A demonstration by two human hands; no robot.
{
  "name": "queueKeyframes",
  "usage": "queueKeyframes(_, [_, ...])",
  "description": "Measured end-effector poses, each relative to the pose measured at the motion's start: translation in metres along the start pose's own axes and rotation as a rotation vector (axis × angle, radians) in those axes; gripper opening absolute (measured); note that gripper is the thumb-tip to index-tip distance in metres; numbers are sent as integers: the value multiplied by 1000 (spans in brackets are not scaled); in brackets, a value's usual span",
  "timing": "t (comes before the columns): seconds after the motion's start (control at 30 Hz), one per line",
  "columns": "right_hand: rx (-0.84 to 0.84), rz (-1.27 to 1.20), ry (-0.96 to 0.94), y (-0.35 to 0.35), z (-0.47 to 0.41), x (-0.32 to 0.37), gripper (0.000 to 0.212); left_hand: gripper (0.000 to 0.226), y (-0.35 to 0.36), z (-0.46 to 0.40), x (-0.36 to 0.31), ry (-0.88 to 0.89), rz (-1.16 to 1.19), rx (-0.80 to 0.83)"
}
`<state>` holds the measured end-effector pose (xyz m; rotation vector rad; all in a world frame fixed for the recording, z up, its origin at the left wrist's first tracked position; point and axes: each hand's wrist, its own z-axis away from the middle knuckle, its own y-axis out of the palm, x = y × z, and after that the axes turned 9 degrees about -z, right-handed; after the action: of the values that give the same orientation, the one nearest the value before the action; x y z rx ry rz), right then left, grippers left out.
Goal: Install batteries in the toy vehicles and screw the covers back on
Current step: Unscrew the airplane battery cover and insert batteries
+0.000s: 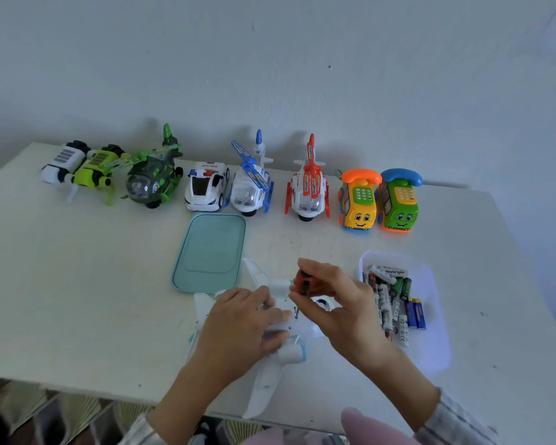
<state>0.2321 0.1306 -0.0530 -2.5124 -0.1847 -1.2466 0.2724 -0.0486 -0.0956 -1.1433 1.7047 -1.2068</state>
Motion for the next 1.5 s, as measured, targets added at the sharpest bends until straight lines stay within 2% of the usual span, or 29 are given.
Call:
queueKeyframes(0.1, [-166, 36, -53, 3, 2, -9, 48, 31, -1, -1, 1, -11, 10, 19])
queueKeyframes(0.17, [-217, 76, -40, 3, 2, -9, 48, 32, -2, -1, 1, -26, 19, 23])
queueKeyframes(0.27, [-146, 2, 11, 1, -1, 0, 44, 33, -2, -1, 0, -24, 24, 25])
queueKeyframes(0.37, [-148, -88, 130, -1, -9, 5, 47, 34, -4, -4, -1, -32, 28, 29])
queueKeyframes(0.57, [-121, 26, 20, 4, -12, 5, 45, 32, -4, -3, -2, -45, 40, 52])
queueKeyframes(0.67, [-128, 38, 31, -1, -14, 7, 41, 33, -5, -4, -1, -41, 35, 49])
queueKeyframes(0.77, [-78, -58, 111, -4, -10, 10, 42, 31, -5, -5, -1, -41, 50, 33])
queueKeyframes(0.97, [-194, 3, -46, 7, -6, 5, 37, 32, -2, -7, 1, -34, 44, 45])
queueKeyframes(1.07, [-158, -15, -3, 7, -9, 7, 37, 35, -2, -8, 2, -26, 42, 38])
queueKeyframes(1.2, [-153, -205, 201, 0, -13, 9, 45, 37, -2, -9, 3, -9, 13, 25])
queueKeyframes(1.37, [-196, -10, -27, 17, -6, 7, 35, 31, 1, -8, 4, 17, 7, 8])
queueKeyframes(1.43, [-234, 5, -19, 19, -7, 5, 37, 32, 0, -9, 4, 19, -2, 3])
queueKeyframes(1.5, [-235, -75, 75, 14, -9, 7, 42, 35, 0, -10, 5, 21, 0, 0])
